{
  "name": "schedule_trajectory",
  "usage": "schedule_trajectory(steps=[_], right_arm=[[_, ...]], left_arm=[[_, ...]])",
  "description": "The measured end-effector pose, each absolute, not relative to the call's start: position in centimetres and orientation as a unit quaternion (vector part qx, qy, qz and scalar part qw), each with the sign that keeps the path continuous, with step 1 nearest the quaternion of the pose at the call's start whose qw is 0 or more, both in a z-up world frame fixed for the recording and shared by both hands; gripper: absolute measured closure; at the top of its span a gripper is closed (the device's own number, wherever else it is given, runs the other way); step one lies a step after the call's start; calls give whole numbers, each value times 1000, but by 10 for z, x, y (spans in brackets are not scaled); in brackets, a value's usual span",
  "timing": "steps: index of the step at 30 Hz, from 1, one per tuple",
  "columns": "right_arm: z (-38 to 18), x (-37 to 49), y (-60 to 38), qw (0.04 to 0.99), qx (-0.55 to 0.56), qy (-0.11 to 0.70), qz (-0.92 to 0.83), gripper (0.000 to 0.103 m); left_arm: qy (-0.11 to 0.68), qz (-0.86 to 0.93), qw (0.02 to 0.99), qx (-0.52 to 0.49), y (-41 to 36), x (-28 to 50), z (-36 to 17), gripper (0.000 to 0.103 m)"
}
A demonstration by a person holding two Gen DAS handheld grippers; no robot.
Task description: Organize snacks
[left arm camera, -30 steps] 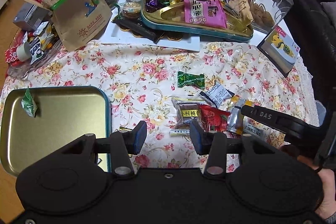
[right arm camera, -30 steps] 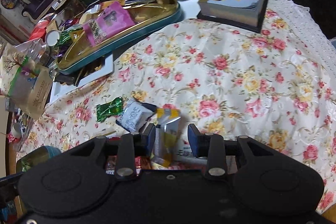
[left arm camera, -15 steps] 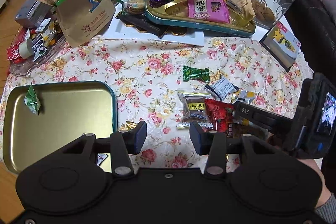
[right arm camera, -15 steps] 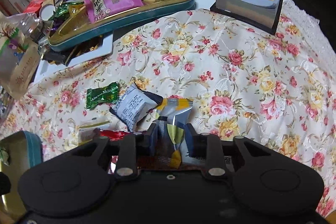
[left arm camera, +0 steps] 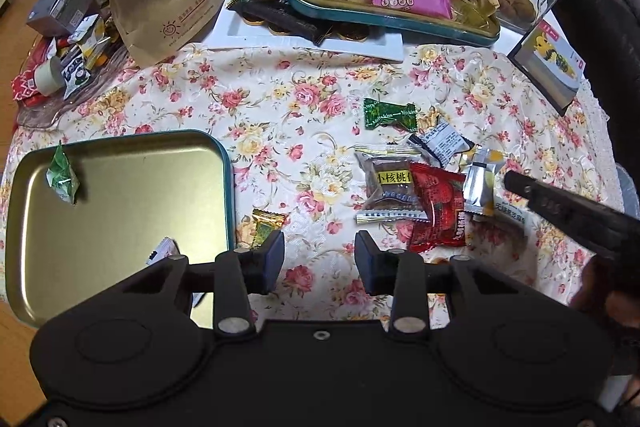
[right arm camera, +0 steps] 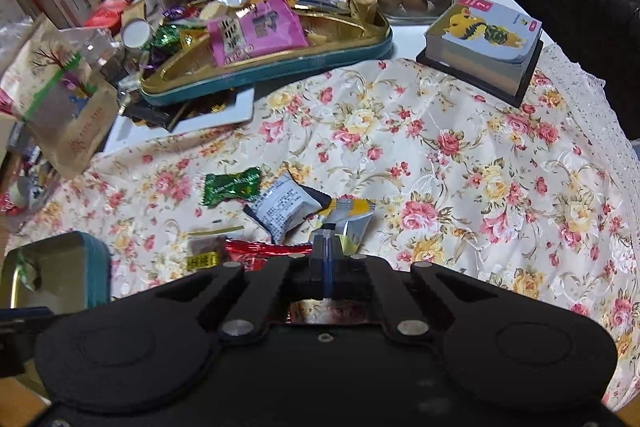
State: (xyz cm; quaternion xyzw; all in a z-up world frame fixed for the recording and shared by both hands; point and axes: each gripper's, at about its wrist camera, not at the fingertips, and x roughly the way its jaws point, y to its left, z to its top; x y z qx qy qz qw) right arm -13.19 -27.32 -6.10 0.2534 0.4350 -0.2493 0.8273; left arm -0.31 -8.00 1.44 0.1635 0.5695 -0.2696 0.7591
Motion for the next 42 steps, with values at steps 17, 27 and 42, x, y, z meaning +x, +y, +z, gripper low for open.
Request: schedule_trajectory(steps=[17, 27, 42], right_arm=[[-78, -162, -319, 771, 331, 462, -289, 101], [-77, -178, -335, 757, 384, 444, -286, 101], [-66, -172, -326, 762, 401, 440, -255, 85]], left_arm=[[591, -298, 737, 136, -71, 8, 5, 57], [609, -287, 730, 119, -79, 12, -5, 57], [563, -306, 757, 127, -139, 4, -15, 55]])
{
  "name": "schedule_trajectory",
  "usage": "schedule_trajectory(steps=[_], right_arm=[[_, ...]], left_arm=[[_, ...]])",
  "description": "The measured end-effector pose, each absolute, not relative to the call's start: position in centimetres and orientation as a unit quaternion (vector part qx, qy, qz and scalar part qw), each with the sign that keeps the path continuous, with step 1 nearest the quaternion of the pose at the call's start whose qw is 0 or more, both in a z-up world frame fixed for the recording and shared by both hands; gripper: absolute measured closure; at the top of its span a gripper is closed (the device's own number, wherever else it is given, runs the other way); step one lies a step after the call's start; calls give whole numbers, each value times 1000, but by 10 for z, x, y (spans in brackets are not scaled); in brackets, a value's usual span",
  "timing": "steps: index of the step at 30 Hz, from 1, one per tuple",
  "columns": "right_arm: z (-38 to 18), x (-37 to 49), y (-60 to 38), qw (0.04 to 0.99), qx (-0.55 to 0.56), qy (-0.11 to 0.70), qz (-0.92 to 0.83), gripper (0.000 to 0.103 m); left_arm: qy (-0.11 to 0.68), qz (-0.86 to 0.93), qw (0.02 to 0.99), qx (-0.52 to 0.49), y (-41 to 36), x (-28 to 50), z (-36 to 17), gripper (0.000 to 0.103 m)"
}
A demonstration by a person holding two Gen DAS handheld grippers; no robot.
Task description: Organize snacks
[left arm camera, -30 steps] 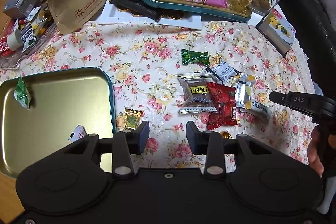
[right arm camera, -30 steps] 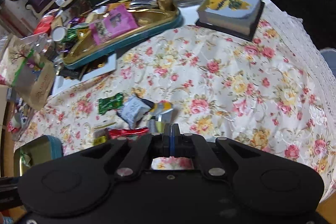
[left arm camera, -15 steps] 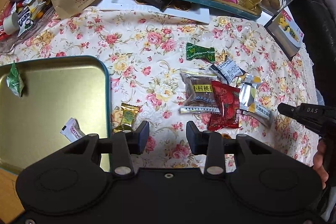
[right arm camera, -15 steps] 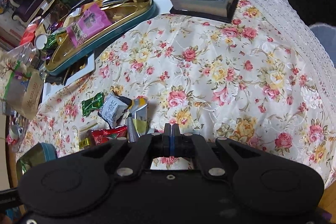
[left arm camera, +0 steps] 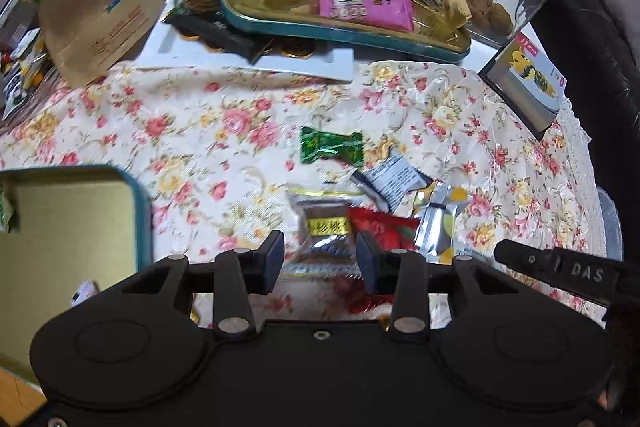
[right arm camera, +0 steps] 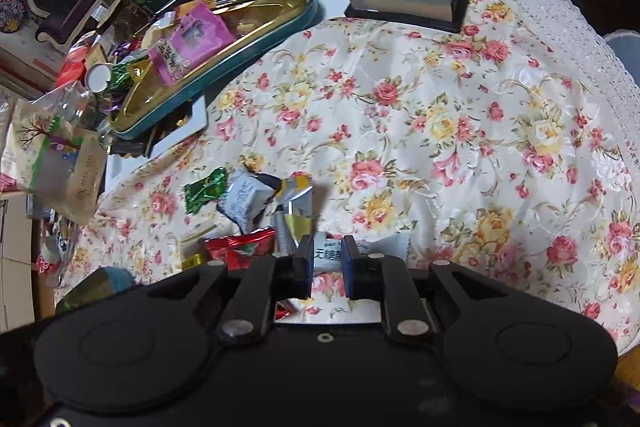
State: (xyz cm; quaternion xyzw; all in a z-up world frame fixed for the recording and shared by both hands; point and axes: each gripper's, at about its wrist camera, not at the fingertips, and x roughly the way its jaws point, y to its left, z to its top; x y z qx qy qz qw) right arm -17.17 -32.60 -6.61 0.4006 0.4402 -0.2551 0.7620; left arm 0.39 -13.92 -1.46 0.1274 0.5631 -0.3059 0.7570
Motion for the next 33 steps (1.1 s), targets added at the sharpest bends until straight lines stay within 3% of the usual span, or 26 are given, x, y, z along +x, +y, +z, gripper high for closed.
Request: schedule_trajectory(steps=[22, 26, 28, 30, 33], right_arm=[[-49, -174, -329, 777, 397, 417, -256, 85], [-53, -174, -330, 772, 396, 421, -263, 85], [-56, -174, -331, 770, 397, 423, -265, 83], [-57, -173, -332, 769, 399, 422, -267, 74], [-60, -171, -332, 768, 399, 423, -268, 72]], left_arm=[[611, -225, 748, 129, -177, 21, -82, 55], [615, -235, 744, 116, -174, 22, -81, 62], [622, -232, 741, 107, -169, 25, -77, 62], [617, -231, 744, 108, -163, 25, -67, 62], [602, -230, 756, 115, -154, 25, -48, 62]])
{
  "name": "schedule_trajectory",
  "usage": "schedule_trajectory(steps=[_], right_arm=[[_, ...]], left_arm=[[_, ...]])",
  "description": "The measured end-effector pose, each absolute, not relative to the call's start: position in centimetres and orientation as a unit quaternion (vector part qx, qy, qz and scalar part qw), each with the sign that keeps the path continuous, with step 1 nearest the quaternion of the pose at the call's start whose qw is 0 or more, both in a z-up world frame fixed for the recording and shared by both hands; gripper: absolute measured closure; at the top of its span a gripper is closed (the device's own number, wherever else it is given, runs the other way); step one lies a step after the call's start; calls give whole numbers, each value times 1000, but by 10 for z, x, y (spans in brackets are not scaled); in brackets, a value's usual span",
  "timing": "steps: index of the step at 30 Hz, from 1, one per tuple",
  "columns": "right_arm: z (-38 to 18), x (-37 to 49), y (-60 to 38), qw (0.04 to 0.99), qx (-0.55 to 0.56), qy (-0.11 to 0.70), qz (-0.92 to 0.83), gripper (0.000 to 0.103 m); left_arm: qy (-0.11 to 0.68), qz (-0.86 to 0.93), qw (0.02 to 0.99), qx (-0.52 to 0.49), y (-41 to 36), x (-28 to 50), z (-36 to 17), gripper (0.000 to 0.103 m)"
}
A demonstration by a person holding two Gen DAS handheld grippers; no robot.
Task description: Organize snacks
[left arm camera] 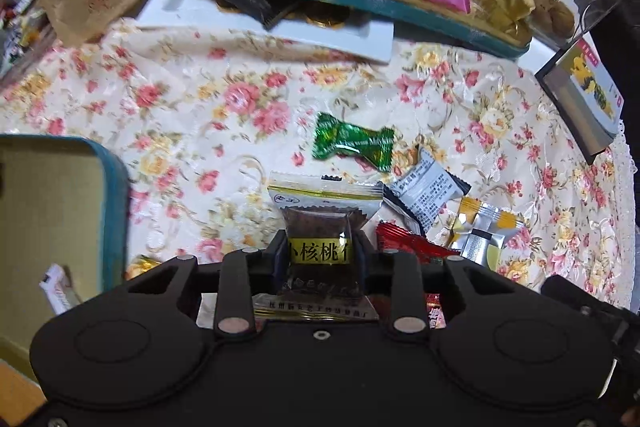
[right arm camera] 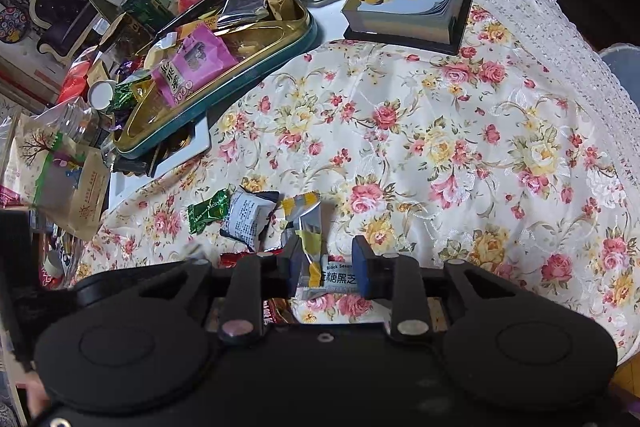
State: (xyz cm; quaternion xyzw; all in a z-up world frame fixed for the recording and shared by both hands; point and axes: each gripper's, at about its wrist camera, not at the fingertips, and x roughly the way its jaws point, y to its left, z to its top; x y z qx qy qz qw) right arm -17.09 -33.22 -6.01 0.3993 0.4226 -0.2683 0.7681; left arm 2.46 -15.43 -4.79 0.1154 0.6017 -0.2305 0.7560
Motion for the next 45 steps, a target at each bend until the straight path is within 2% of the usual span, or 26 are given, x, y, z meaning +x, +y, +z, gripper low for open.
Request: schedule_trajectory(steps=[6, 13, 19, 27, 30, 31, 32, 38, 45], right_arm=[[-78, -163, -329, 756, 391, 441, -285, 69], [-77, -138, -323, 764, 400, 413, -293, 65], [-100, -106, -307, 751, 370, 450, -310, 64], [-116, -81, -285, 763, 296, 470, -330, 49], [-118, -76, -272, 771, 254, 479, -334, 51], [-119, -75, -269, 774, 242, 481, -334, 54], [-119, -75, -267, 775, 230, 485, -335, 64], [-110, -92, -280, 776, 239, 480, -332, 66], [-60, -128, -312, 786, 326, 396, -345, 66]], left_arm=[[583, -224, 771, 123, -139, 23, -16, 62], [563, -225, 786, 119, -113, 27, 10, 62], [563, -211, 792, 108, -86, 39, 21, 62], [563, -209, 795, 87, -60, 48, 32, 62], [565, -207, 795, 82, -51, 51, 35, 62], [565, -205, 795, 80, -48, 52, 36, 62], [564, -203, 796, 79, -45, 53, 37, 62], [557, -190, 805, 80, -33, 57, 43, 62], [544, -166, 818, 81, -9, 65, 48, 62]])
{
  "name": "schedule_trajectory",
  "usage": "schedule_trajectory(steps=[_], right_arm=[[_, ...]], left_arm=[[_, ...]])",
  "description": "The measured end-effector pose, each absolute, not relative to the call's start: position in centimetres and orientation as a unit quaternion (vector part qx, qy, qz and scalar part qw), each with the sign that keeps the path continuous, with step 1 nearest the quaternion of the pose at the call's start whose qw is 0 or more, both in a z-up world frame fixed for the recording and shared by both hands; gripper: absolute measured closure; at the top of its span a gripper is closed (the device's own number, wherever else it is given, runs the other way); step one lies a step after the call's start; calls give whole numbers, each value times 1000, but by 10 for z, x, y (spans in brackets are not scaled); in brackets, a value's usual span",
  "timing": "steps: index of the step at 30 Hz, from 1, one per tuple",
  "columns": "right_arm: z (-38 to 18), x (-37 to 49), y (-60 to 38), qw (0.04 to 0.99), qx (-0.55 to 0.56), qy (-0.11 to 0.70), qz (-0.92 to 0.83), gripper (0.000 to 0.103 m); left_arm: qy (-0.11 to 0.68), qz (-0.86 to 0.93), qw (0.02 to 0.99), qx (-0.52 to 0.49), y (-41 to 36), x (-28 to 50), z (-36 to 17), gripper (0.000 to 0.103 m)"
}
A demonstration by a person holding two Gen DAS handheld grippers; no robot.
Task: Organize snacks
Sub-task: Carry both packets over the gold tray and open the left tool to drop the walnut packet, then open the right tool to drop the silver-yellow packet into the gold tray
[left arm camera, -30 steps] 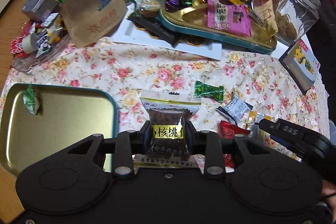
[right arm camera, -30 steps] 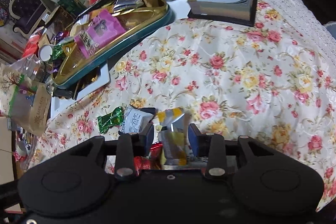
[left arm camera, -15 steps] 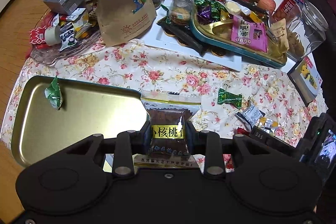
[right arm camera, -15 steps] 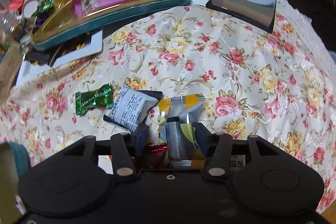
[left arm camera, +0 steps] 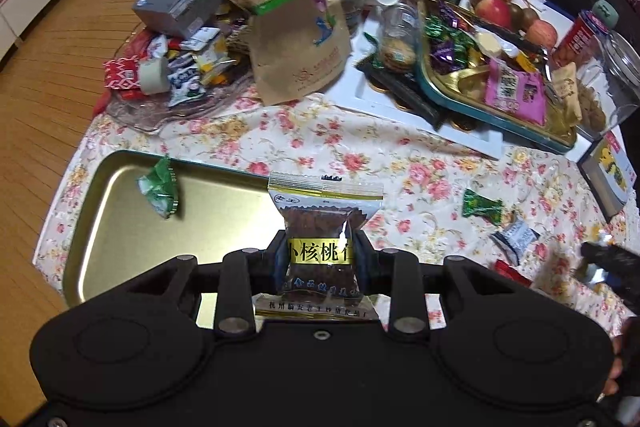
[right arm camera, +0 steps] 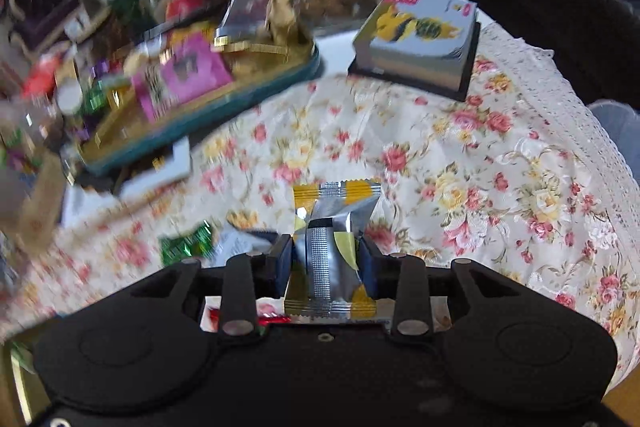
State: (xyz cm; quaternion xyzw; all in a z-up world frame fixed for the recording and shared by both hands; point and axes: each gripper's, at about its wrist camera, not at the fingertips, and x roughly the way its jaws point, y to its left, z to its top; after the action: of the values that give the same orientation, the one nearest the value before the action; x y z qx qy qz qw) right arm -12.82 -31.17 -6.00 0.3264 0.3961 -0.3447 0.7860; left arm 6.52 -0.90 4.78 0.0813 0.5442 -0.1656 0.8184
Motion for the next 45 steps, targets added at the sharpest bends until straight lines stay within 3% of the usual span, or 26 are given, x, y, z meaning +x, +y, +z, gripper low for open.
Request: schedule_trajectory(steps=[6, 16, 30, 45], right_arm=[[-16, -130, -302, 811, 369, 338, -305, 66], [15, -93, -217, 873, 315, 333, -168, 66], [6, -51, -124, 890, 279, 359, -40, 66], [-7, -41, -98, 892, 248, 378, -10, 65]], left_arm=[[538, -116, 830, 85, 23, 76, 47, 62], [539, -52, 839, 57, 86, 96, 50, 62], [568, -6, 822, 49, 138, 114, 27, 61], [567, -16, 823, 42, 139, 116, 26, 57]])
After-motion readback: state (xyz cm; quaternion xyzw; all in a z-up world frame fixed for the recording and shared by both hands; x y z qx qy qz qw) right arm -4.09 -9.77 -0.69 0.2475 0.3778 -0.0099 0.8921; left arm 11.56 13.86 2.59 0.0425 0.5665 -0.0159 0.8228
